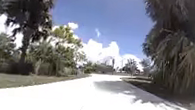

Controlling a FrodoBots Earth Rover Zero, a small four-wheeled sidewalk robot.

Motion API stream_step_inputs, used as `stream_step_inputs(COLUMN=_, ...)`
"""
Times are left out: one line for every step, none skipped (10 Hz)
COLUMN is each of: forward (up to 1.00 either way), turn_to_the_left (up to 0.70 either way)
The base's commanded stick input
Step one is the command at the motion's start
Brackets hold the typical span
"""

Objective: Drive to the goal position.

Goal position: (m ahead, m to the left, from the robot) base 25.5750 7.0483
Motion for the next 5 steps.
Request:
stream_step_inputs(forward=0.85, turn_to_the_left=0.00)
stream_step_inputs(forward=0.85, turn_to_the_left=0.00)
stream_step_inputs(forward=0.85, turn_to_the_left=0.00)
stream_step_inputs(forward=0.85, turn_to_the_left=0.00)
stream_step_inputs(forward=0.85, turn_to_the_left=0.00)
